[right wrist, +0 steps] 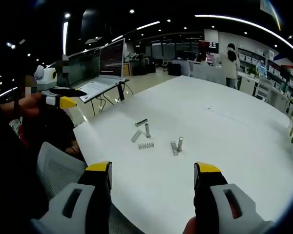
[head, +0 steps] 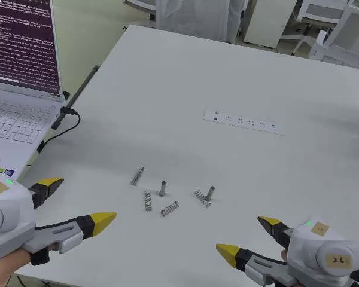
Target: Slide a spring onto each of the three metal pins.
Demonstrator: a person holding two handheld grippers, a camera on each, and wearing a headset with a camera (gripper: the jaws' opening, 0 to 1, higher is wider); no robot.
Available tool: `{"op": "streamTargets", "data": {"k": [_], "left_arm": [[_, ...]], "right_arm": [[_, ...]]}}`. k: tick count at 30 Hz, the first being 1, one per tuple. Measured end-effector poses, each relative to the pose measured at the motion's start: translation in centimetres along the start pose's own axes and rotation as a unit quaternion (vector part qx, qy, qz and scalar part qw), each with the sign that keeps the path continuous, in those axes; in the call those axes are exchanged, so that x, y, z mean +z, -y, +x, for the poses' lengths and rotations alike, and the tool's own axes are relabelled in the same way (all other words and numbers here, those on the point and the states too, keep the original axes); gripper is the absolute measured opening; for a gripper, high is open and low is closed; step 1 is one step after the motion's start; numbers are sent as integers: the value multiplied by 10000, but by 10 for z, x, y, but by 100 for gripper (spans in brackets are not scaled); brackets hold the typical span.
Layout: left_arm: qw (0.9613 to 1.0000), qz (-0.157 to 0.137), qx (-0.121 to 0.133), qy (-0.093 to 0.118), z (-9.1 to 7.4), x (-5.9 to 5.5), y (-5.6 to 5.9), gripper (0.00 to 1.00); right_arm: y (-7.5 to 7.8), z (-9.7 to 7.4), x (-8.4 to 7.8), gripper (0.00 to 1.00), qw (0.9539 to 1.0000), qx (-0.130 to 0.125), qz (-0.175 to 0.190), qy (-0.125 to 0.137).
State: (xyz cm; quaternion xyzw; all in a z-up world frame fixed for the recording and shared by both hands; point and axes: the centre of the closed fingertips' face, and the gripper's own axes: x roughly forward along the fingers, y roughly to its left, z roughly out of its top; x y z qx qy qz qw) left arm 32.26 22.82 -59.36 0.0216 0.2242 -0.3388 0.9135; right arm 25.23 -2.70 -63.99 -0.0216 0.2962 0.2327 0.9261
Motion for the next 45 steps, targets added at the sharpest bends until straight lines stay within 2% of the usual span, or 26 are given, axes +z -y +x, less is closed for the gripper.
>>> {"op": "streamTargets", "data": {"k": [11, 45], "left_arm": [[10000, -31, 47, -12, -2, -2, 0, 73], [9999, -65, 104, 37, 0, 2, -4, 72]], "right_arm": [[3, 3, 4, 66, 10000, 19, -3, 31], [5, 4, 2, 64, 10000, 32, 64, 24]]}}
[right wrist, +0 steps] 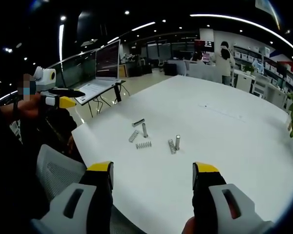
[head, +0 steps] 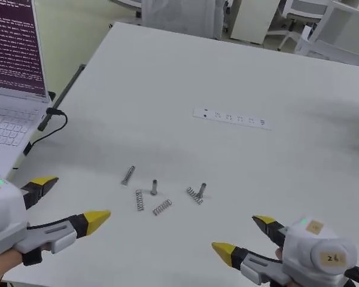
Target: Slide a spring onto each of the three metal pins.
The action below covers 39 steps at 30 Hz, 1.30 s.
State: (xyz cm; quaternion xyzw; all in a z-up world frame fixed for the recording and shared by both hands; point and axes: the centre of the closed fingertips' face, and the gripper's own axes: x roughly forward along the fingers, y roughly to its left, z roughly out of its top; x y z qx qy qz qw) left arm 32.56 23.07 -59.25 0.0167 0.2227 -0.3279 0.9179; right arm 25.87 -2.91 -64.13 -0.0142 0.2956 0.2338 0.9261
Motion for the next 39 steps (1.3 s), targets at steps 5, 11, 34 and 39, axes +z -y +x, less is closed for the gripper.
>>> {"op": "streamTargets", "data": {"k": [5, 11, 34, 39], "left_arm": [[10000, -10, 1, -2, 0, 0, 0, 72], [10000, -32, 7, 26, 2, 2, 0, 72], [10000, -33, -63, 2, 11, 2, -4, 71], [10000, -25, -95, -8, 15, 3, -5, 71]], "right_arm": [[1, -1, -1, 64, 10000, -24, -1, -18], [4, -2, -1, 64, 10000, -58, 21, -12], [4, -3, -2, 64, 9999, -113, 39, -47], [4, -4, -3, 64, 9999, -135, 50, -54]]}}
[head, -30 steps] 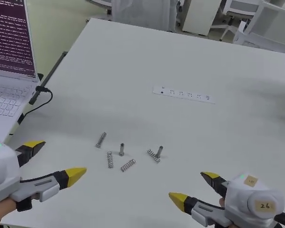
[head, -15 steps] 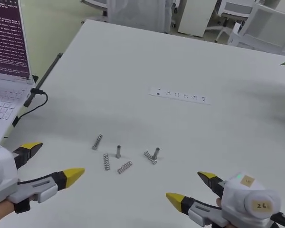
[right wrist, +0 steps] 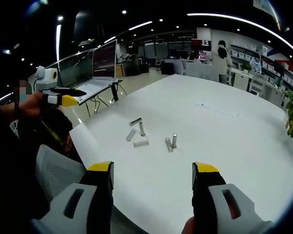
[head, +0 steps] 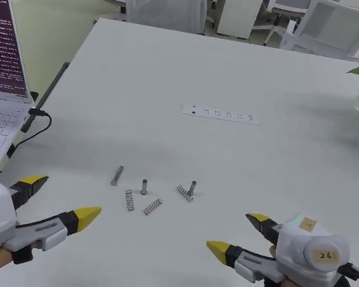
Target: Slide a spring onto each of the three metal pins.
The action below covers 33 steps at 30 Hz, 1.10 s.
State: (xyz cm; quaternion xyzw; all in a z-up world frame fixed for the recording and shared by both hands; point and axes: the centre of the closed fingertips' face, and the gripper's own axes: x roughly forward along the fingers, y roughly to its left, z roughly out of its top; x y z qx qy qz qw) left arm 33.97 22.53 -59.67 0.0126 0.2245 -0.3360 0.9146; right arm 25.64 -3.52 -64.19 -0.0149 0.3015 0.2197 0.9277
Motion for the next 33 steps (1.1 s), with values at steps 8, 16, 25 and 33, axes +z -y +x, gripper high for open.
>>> {"op": "streamTargets", "data": {"k": [8, 16, 25, 33], "left_arm": [[10000, 18, -56, -27, 5, 0, -1, 71], [9999, 6, -120, -45, 14, 0, -5, 69], [9997, 130, -180, -88, 29, 3, -12, 67], [9996, 180, -167, -133, 44, 4, -19, 66]], "right_arm": [[1, -1, 0, 63, 10000, -42, 30, -14], [0, -2, 0, 63, 10000, -71, 34, 1], [0, -5, 0, 63, 9999, -95, -7, -54], [1, -8, -3, 62, 9999, -144, -1, -94]]}}
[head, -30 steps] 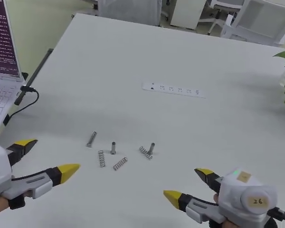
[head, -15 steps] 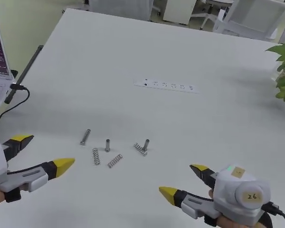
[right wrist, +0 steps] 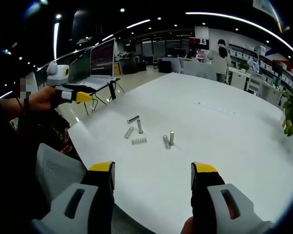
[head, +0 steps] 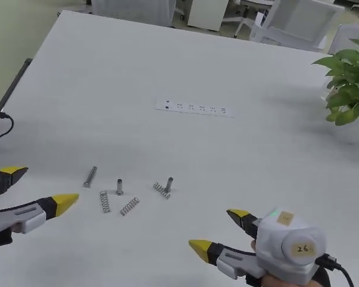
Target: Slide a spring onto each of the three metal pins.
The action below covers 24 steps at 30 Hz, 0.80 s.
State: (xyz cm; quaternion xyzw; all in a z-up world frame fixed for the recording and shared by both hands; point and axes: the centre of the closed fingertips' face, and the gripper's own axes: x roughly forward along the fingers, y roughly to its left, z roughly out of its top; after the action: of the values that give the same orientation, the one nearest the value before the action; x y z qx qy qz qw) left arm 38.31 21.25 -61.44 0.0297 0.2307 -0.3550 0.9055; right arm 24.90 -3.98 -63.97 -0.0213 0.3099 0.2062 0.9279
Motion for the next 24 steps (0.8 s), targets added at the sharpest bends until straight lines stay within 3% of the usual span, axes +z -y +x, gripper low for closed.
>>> {"op": "streamTargets", "data": {"k": [24], "left_arm": [[9997, -221, -21, -68, 55, -2, -26, 61]], "right_arm": [[0, 3, -5, 61, 9999, 12, 63, -149]]}}
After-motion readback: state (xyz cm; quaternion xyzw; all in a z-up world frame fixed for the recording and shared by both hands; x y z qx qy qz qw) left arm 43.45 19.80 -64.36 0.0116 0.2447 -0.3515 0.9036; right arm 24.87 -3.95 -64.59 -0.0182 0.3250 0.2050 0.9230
